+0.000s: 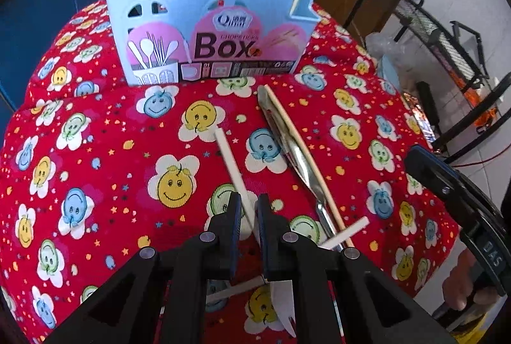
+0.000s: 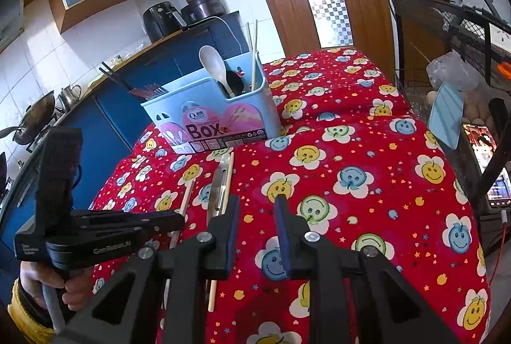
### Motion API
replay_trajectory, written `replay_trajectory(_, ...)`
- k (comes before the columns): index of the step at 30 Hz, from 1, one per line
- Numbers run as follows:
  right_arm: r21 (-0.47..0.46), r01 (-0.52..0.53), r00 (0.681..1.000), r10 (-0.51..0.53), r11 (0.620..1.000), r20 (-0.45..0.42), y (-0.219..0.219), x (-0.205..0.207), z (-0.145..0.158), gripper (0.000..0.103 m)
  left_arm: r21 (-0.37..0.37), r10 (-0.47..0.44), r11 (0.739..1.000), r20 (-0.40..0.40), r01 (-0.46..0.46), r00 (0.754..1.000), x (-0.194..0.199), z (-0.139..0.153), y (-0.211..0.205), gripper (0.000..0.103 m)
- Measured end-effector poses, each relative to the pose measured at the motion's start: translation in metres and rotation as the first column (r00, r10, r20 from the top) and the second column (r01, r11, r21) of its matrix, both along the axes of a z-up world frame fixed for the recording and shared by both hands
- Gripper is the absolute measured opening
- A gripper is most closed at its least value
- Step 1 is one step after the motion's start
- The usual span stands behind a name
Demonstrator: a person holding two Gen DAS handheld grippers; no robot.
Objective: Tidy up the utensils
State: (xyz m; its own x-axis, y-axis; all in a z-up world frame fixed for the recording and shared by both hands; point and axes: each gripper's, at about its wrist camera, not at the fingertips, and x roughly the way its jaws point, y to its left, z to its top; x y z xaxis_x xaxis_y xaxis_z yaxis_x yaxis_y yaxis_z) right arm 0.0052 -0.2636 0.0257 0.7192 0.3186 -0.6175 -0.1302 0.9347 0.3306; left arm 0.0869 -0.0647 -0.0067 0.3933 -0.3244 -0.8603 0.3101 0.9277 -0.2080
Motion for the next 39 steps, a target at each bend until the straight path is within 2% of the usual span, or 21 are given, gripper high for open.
replay_trajectory(7,0.006,-0.002,1.0,0.002,1.0,-0.003,0.0,0.002,-0.002,0.024,-0.022,0.025,0.999,-0.009,-0.025,1.0,0.009,-0.002,-0.001,0.009)
replay_trajectory(12,0.005,-0.002,1.0,0.002,1.0,-0.004,0.0,0.002,-0.003,0.024,-0.125,0.052,0.991,-0.007,-0.052,0.999,0.015,-0.002,0.004,0.006)
replay_trajectory(16,0.002,-0.001,1.0,0.001,1.0,-0.004,0.0,0.003,-0.003,0.024,-0.144,0.088,0.987,0.075,-0.076,0.993,0.013,0.013,0.011,0.006)
replay_trajectory(20,0.001,-0.007,1.0,0.007,1.0,-0.006,0.002,0.004,-0.003,0.024,-0.115,0.131,0.987,0.192,-0.11,0.973,0.009,0.034,0.022,0.006)
replay_trajectory(26,-0.008,-0.027,1.0,0.027,1.0,-0.01,0.01,0.006,0.0,0.024,-0.097,0.215,0.976,0.288,-0.195,0.933,0.009,0.051,0.051,0.006)
replay_trajectory(29,-0.014,-0.039,0.999,0.039,0.999,-0.009,0.016,0.005,0.002,0.024,-0.094,0.249,0.968,0.304,-0.231,0.919,0.007,0.054,0.067,0.006)
replay_trajectory(39,-0.014,-0.102,0.993,0.101,0.995,-0.053,0.048,0.007,0.005,0.024,-0.112,0.31,0.951,0.313,-0.289,0.898,-0.008,0.057,0.118,0.006)
